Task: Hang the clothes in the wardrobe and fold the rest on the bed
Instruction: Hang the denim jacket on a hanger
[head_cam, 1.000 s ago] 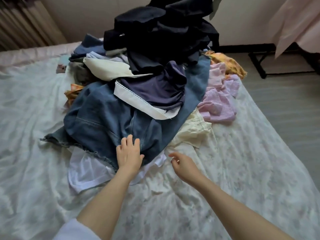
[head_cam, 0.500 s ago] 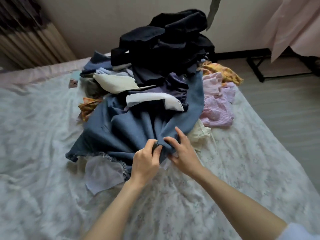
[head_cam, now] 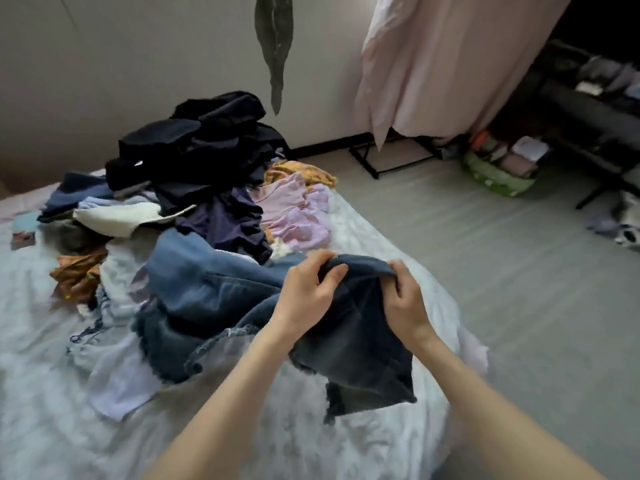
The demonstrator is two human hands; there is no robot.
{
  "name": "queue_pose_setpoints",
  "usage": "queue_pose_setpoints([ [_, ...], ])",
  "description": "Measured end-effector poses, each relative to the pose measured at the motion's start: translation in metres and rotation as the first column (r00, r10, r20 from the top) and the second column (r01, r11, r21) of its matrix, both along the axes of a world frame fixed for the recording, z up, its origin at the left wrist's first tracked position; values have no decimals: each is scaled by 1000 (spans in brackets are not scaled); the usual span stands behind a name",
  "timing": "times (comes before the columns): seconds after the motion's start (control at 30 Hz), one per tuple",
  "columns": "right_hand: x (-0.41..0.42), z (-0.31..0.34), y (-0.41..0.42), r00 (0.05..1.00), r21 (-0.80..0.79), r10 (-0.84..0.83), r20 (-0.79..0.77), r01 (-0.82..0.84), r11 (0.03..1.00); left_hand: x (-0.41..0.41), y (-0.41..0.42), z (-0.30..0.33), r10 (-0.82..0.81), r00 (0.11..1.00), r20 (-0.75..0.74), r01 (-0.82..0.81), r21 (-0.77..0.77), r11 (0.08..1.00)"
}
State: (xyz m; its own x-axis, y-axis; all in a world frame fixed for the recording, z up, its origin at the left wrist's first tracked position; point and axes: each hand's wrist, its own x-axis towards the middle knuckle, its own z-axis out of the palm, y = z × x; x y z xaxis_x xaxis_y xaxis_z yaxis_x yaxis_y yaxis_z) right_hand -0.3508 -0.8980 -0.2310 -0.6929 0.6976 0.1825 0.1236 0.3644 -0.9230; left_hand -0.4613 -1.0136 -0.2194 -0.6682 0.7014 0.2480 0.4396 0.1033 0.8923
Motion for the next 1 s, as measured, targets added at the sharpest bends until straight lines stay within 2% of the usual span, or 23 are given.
queue_pose_setpoints([
  [0.17,77,41,39,969,-51,-239,-66,236,970,58,45,7,-215,976,-24,212,-72,975],
  [0.27,147,58,63,919,-80,-381,-100,374,924,106,80,13,-399,905,-146,376,-161,913],
  [0.33,194,69,77,849,-120,-508,-145,495,861,132,105,9,-465,845,-264,396,-276,876],
  [0.4,255,83,96,712,-168,-667,-220,646,745,163,128,2,-473,826,-305,346,-388,854],
  [0.47,322,94,113,598,-181,-765,-240,747,640,201,146,-4,-507,823,-256,347,-479,806],
  [0.5,353,97,120,574,-172,-785,-232,770,614,223,155,-6,-545,808,-226,388,-493,779],
  [0.63,452,90,130,525,-76,-846,-87,844,531,318,189,8,-653,757,-30,592,-392,704],
  [0.7,497,75,128,527,20,-841,123,846,533,364,206,26,-656,748,105,656,-267,706],
  [0.8,538,47,109,613,-11,-680,402,746,666,420,220,52,-668,677,308,727,-143,671],
  [0.83,552,42,97,668,-20,-618,414,686,727,444,223,60,-695,632,342,764,-126,632],
  [0.9,559,47,73,830,-18,-454,323,485,874,478,223,70,-744,550,378,825,-111,554],
  [0.93,561,51,62,883,-29,-377,280,400,916,495,223,73,-756,514,406,848,-104,521],
  [1.0,571,57,44,919,-62,-336,207,355,933,520,223,79,-743,464,483,865,-66,498],
])
